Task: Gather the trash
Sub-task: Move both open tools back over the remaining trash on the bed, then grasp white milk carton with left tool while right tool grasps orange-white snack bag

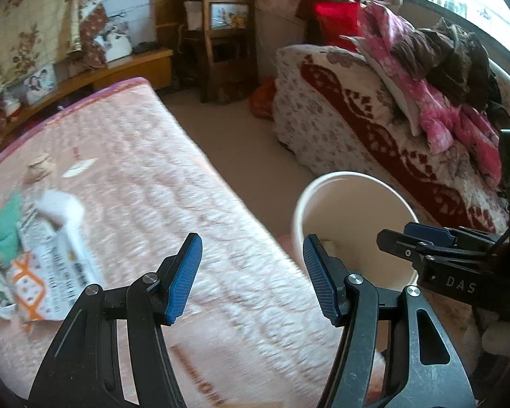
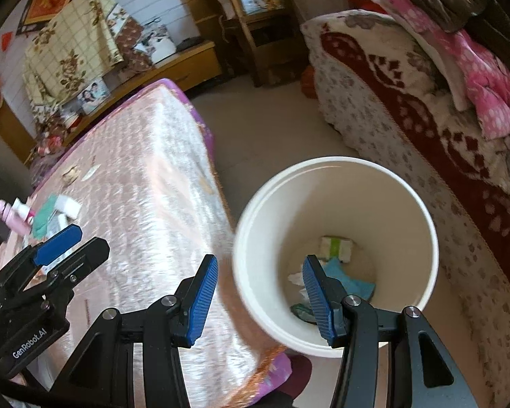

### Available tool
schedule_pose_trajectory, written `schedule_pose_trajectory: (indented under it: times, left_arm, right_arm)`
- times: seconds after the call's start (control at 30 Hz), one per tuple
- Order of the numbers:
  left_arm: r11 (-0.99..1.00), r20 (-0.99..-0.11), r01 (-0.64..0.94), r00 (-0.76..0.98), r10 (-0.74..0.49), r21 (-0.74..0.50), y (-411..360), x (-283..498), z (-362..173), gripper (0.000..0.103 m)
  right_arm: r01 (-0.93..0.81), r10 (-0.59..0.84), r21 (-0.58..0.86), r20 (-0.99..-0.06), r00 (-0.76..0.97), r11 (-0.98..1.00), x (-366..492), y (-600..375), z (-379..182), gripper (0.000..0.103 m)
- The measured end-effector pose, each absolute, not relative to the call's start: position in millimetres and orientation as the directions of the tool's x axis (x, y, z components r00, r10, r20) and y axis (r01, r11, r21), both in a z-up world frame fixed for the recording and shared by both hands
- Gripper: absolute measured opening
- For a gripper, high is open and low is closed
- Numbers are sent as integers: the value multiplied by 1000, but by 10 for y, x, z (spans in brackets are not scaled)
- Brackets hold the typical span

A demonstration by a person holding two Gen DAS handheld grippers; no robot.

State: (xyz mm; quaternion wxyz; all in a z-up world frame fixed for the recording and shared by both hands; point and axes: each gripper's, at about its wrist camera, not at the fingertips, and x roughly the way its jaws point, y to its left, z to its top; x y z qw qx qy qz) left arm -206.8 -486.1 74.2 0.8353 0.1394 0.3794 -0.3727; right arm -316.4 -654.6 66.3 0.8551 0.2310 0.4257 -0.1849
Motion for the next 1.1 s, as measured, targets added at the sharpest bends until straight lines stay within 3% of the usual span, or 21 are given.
schedule_pose_trajectory:
  times: [0.5,0.8,1.1]
  left_arm:
    - [820,-726,572,557,-403,-16,-3654,-1804,916,60]
    - [918,-758,397,606,-242,25,-2785,-1246,880,60]
    - [940,-778,329,612,-138,92,-2623,-603,665,60]
  right_arm:
    - [341,-11,246,-798,603,907,-2631,-5596,821,54]
    - [208,71,234,-809,584,950,-2260,-4955,764,57]
    - [139,112,228,-817,566,964,-1968,-4578,732,58]
